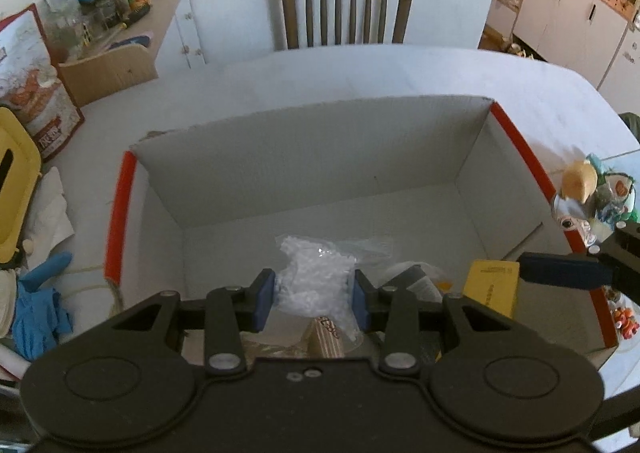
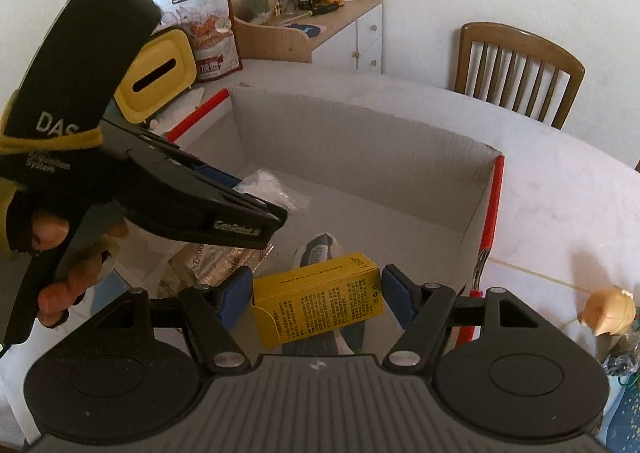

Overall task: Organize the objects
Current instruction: 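Carry yellow carton and plastic bag up and over into the cardboard box, then open left tool to drop plastic bag while right tool releases yellow carton in box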

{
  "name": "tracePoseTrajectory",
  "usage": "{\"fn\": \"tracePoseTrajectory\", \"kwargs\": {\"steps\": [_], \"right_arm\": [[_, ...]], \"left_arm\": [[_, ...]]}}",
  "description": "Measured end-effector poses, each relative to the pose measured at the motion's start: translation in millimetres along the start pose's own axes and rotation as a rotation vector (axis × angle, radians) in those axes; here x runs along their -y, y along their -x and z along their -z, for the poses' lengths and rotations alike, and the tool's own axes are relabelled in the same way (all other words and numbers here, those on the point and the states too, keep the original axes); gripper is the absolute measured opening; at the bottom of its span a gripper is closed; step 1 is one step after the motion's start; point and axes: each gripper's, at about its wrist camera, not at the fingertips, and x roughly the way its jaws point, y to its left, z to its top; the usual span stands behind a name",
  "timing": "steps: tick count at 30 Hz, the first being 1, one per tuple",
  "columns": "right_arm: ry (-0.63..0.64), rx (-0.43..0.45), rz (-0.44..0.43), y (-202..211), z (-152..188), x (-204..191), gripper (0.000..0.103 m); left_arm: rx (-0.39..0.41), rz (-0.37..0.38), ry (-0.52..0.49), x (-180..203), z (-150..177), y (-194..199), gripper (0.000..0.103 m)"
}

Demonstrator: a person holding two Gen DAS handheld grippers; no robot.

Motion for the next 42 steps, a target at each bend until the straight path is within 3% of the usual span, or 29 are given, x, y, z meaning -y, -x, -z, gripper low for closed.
{"fn": "tracePoseTrajectory", "kwargs": {"steps": [8,18,25,27,29,42], "right_arm": [[0.000,-0.003,0.007,-3.3,3.2,-1.1,0.071],[-0.012,-0.002,0.012,-6.4,2.4,-1.7,0.071],[-0.024,-0.009,-0.007,-4.4,3.4,1.2,0.072],[-0.031,-0.010,-0.012,-3.2,4.5,3.3,0.073],[-0.036,-0.011,-0.015,-2.1,5.2,4.8,0.073],[-0.055,0.039,-0.027,21.3,10.3,13.9,0.075]], "left_arm": [[-0.107,0.002,-0.002,0.4,1.1,-20.2,0.039],[-0.144,0.010,-0.001,-3.0,1.7,-26.6,0.042],[-0.137,0.012,0.010,-0.2,7.7,-17.2,0.043],[-0.130,0.015,0.019,-2.2,7.8,-16.9,0.048],[-0.117,0.017,0.027,-2.5,8.2,-14.4,0.060],[-0.053,0.004,0.051,-0.6,9.5,5.5,0.071]]}}
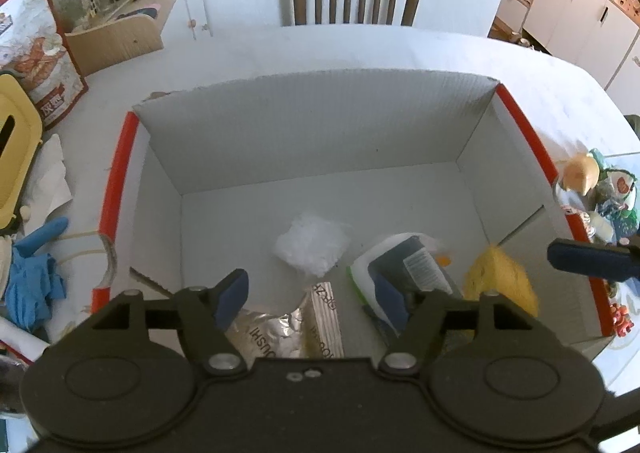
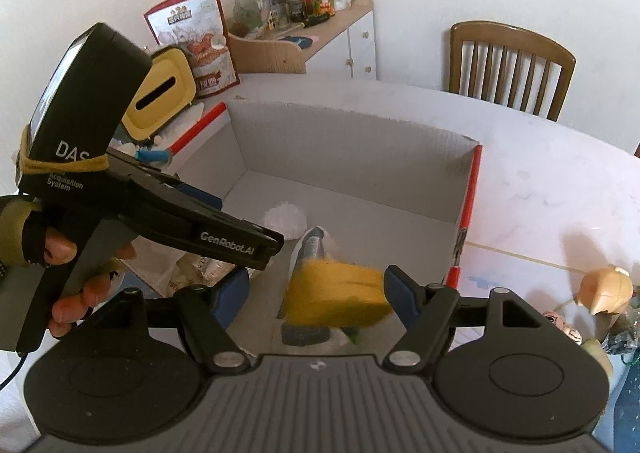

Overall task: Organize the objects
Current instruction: 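Open left tool to drop plastic bag while right tool releases yellow carton in box, then withdraw both open tools from the box back toward the table items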

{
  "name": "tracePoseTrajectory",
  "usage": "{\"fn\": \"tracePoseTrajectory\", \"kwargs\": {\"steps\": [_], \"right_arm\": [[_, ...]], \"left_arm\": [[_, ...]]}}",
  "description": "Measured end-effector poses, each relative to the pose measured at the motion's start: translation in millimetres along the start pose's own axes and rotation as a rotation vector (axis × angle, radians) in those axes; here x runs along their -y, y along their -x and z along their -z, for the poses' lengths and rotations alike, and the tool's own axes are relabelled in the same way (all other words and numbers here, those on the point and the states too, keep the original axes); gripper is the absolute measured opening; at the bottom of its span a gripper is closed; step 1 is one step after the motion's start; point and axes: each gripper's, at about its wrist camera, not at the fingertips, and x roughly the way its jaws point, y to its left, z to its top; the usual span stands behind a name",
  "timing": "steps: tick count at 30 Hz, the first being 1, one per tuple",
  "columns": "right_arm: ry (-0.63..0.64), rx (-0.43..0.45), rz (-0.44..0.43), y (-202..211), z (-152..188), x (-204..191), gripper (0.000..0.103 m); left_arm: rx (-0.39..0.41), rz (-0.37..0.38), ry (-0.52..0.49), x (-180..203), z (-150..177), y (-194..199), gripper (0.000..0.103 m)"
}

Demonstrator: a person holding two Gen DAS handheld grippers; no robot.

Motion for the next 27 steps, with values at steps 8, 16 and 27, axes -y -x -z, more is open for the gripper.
{"fn": "tracePoseTrajectory", "kwargs": {"steps": [8,16,27], "right_arm": [[-0.006,0.047,-0.010,26.9,0.9,9.5,0.076],[-0.019,0.083,-0.028,57.1,4.5,23.9,0.076],[-0.048,0.128,-0.074,105.7,19.6,56.3,0.076]], "left_arm": [[0.062,-0.015,0.010,8.6,1.9,23.8,0.073],[0.136,-0.006,0.020,28.4,5.9,52.8,0.075],[0.251,0.031,0.028,66.8,11.2,91.5,0.077]]}}
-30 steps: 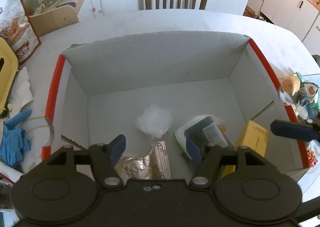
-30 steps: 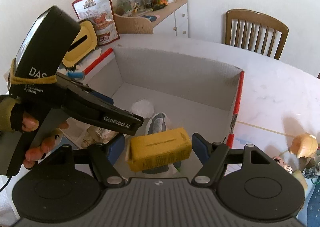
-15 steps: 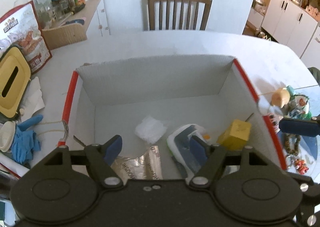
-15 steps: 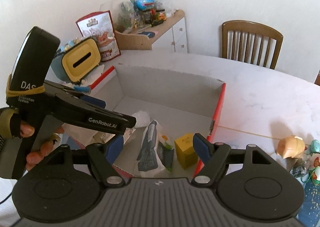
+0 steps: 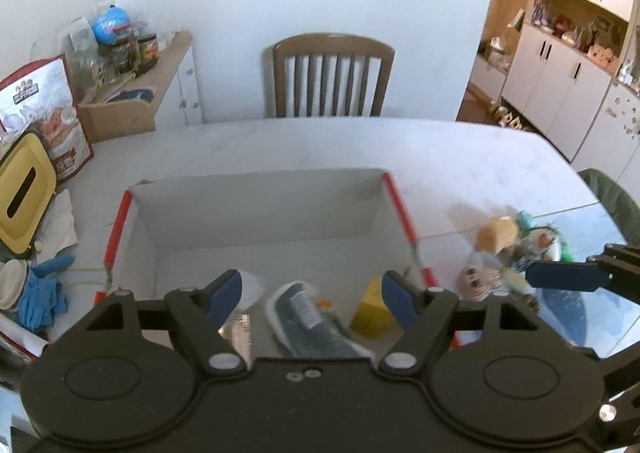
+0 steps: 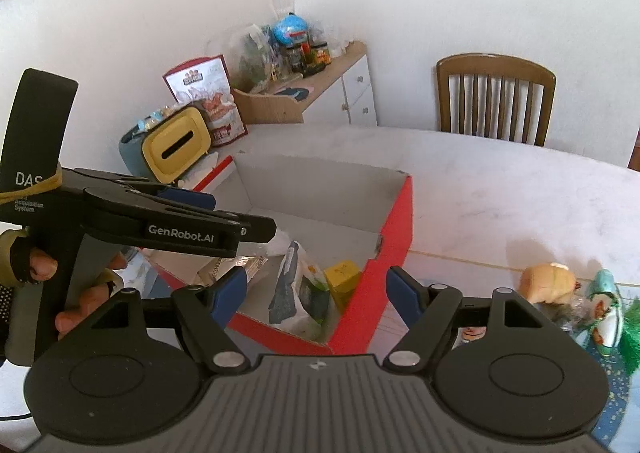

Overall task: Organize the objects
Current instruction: 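Withdraw both open tools from the box back toward the table items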

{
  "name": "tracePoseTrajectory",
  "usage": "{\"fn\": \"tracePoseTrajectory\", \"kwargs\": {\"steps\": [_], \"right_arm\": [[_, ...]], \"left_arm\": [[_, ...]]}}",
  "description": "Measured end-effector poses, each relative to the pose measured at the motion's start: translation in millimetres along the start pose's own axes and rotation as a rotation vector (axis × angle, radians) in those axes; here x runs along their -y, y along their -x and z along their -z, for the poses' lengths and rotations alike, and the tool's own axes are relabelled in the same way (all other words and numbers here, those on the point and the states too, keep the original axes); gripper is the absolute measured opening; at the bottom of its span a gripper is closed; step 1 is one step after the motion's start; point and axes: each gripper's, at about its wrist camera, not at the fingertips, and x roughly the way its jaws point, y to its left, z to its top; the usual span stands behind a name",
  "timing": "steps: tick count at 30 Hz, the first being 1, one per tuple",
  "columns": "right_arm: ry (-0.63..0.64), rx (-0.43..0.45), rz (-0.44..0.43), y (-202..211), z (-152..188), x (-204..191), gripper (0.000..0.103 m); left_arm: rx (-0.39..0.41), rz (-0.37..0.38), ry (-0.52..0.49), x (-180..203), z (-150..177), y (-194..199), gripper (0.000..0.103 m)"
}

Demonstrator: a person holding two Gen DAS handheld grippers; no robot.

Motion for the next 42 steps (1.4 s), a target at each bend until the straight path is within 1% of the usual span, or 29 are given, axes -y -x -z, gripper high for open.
{"fn": "tracePoseTrajectory", "kwargs": {"steps": [4,11,21,24,27,29,30,34,42], "right_arm": [[-0.006,0.016,-0.001,19.0,2.5,13.5,0.076],[-0.020,0.028,0.016,43.2,12.5,40.0,0.076],[-0.053,0.007,0.077,60.3,33.7,87.6,0.076],[-0.062,-0.001,0.100,64.1,40.5,102.1,0.076],[-0.066,-0.011,0.117,66.4,48.8,115.3,0.076],[-0.062,-0.019,0.126,66.7,55.6,121.9,0.076],[-0.061,-0.027,0.128,65.3,58.7,125.2,0.076],[-0.055,-0.063,0.140,60.3,76.7,136.4,0.076],[-0.025,-0.128,0.151,41.9,110.9,148.3,0.076]], "left_arm": [[0.030,0.014,-0.009,20.0,2.7,9.7,0.079],[0.050,0.041,-0.026,52.9,8.0,16.3,0.083],[0.034,0.073,-0.054,96.5,18.6,10.4,0.085],[0.028,0.081,-0.062,107.5,21.4,7.3,0.088],[0.025,0.089,-0.069,118.4,24.0,3.8,0.093],[0.028,0.091,-0.071,126.4,25.3,0.9,0.101],[0.031,0.094,-0.072,130.2,26.2,-0.4,0.102],[0.024,0.109,-0.085,148.4,30.1,-10.7,0.102],[-0.042,0.120,-0.051,178.0,40.7,-45.7,0.102]]}}
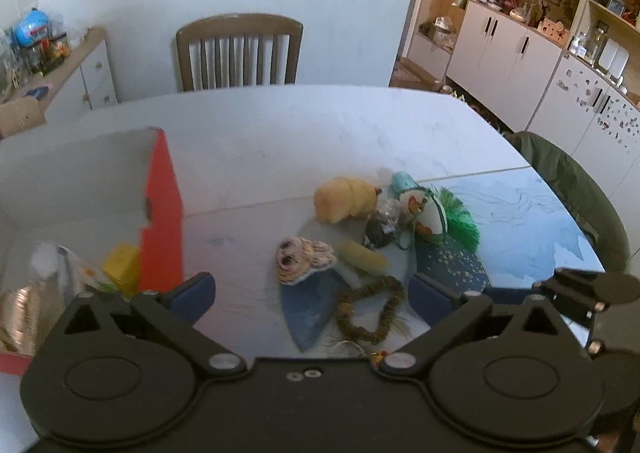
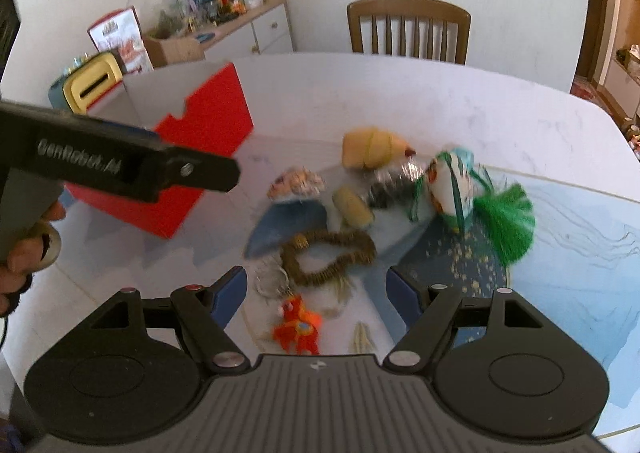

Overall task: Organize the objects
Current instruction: 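Withdraw both open tools from the box back toward the table items, then lower right tool onto red toy horse while left tool approaches brown bead bracelet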

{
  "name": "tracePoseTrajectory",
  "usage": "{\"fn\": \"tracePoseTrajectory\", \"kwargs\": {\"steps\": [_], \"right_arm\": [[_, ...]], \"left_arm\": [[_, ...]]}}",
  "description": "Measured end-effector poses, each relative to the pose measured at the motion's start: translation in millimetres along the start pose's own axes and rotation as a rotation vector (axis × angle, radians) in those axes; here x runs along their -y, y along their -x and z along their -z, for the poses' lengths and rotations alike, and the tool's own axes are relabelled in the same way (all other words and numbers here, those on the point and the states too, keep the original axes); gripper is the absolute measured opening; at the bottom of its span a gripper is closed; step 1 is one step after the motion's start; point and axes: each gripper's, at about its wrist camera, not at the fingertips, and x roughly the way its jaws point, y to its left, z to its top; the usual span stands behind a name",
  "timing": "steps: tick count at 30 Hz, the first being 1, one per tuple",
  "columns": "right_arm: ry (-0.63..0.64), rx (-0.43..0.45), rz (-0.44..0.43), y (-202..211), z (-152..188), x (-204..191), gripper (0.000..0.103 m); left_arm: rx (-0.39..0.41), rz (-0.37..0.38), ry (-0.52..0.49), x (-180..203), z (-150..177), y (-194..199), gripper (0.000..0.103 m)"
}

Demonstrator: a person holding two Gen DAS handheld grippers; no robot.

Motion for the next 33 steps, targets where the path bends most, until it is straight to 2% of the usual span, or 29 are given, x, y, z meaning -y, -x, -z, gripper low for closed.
{"fn": "tracePoseTrajectory", "kwargs": {"steps": [13,18,24,27,33], "right_arm": [[0.080,-0.049,-0.036,-29.8,27.1,-0.7,0.076],[0.104,-0.051,-0.052,-36.6,32.7,-1.1,0.076],[0.145,-0.053,-0.076,-41.6,34.8,-5.6,0.066],[0.160,-0.057,-0.085,-43.7,35.8,-7.9,0.062],[0.179,-0.067,-0.092,-48.6,38.2,-9.4,0.055]], "left_arm": [[-0.068,0.005,-0.073,35.9,19.8,-62.4,0.102],[-0.102,0.011,-0.059,42.2,20.4,-80.8,0.102],[-0.108,-0.003,-0.097,52.3,25.5,-95.3,0.100],[-0.110,-0.006,-0.114,55.0,27.5,-102.0,0.096],[-0.134,-0.008,-0.136,59.3,31.2,-111.8,0.081]]}}
